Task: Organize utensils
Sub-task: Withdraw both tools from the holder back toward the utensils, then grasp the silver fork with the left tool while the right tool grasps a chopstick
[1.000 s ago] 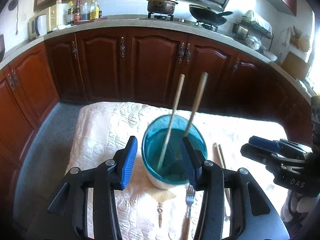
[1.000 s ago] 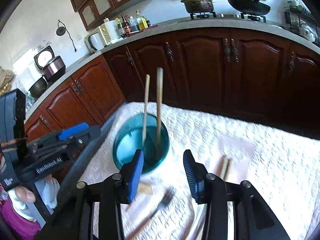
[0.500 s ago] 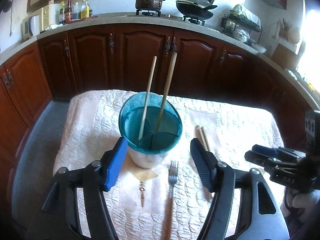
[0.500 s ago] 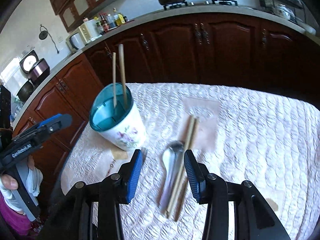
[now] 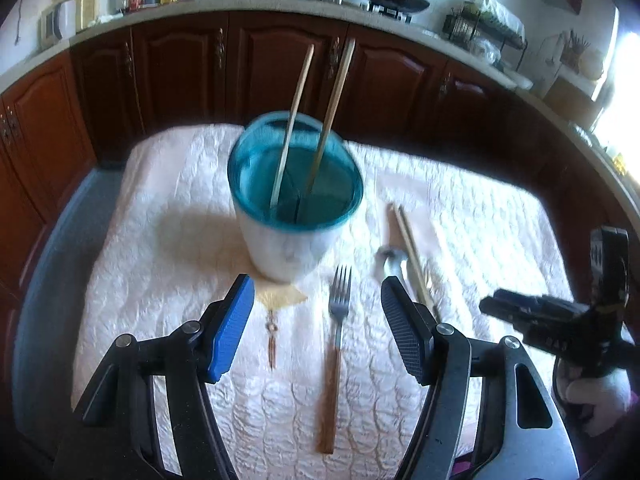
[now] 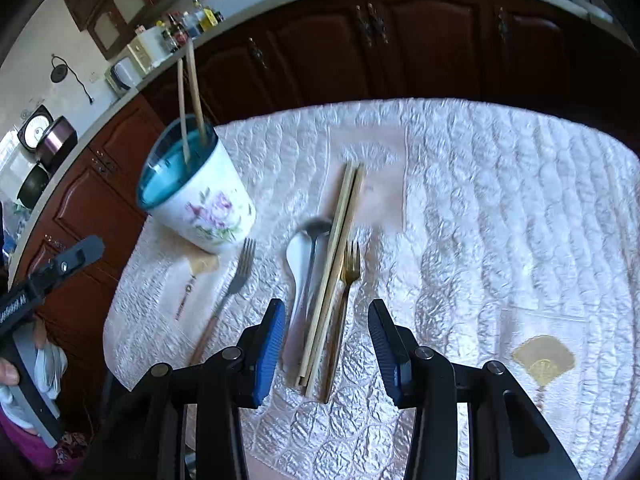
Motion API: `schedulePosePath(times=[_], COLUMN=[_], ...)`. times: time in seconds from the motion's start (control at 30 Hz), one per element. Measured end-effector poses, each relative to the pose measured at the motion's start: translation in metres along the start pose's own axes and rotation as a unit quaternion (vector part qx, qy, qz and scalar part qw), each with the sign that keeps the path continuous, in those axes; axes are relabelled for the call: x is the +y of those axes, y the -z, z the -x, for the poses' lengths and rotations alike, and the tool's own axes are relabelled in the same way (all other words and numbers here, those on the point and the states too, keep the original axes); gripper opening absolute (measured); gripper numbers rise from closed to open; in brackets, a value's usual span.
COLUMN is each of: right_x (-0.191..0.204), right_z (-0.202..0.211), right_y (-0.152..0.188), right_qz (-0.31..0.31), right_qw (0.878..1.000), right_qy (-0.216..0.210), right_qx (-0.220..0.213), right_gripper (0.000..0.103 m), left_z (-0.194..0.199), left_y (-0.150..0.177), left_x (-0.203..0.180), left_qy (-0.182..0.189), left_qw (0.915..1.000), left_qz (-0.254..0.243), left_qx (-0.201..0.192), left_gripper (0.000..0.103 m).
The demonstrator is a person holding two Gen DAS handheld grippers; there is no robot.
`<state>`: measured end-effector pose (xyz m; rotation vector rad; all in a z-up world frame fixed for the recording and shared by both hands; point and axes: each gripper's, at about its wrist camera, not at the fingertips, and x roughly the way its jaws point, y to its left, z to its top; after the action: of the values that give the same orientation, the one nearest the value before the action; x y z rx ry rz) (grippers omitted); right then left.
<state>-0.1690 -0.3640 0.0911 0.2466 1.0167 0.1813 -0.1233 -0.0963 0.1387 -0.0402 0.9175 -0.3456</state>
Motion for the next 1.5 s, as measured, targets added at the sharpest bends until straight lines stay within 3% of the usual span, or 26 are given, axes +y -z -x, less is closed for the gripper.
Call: schedulePosePath(times=[0.1, 0.53, 0.8, 1.13, 1.5], right_x=[-0.004, -0.036, -0.037, -0.056, -0.099], right_z=[-0.017, -0.109, -0.129, -0.065, -0.043], right_y=[-0.005, -0.082, -0.103, -0.064, -0.002], right_qz=[-0.003, -0.051, -0.059, -0.066, -0.092], right_qw=[1.000, 0.998, 0.997, 0.996, 0.994], right_qy=[-0.002, 0.009, -0.012, -0.049, -0.014], right_qx=[0.004, 0.034, 0.042, 0.023, 0.065], right_gripper=[0.034, 0.023, 0.009, 0.007, 0.007], left_z=[-0.009, -0.036, -0.054, -0.075, -0.113], left_y=[0.007, 0.015, 0.012, 0.016, 0.026], left_x=[-0.002, -0.005, 0.008, 0.008, -0.017], left_qy=[0.000, -0.003, -0.006, -0.001, -0.005], left_qw=[0.9999, 0.9989, 0.9977, 0.9969, 0.9946], left_qz=[0.001, -0.010, 0.006, 0.016, -0.031], left_qx=[0.015, 0.047, 0.067, 0.077, 0.099], left_gripper=[0.066, 0.066, 0.066, 0.066, 0.065])
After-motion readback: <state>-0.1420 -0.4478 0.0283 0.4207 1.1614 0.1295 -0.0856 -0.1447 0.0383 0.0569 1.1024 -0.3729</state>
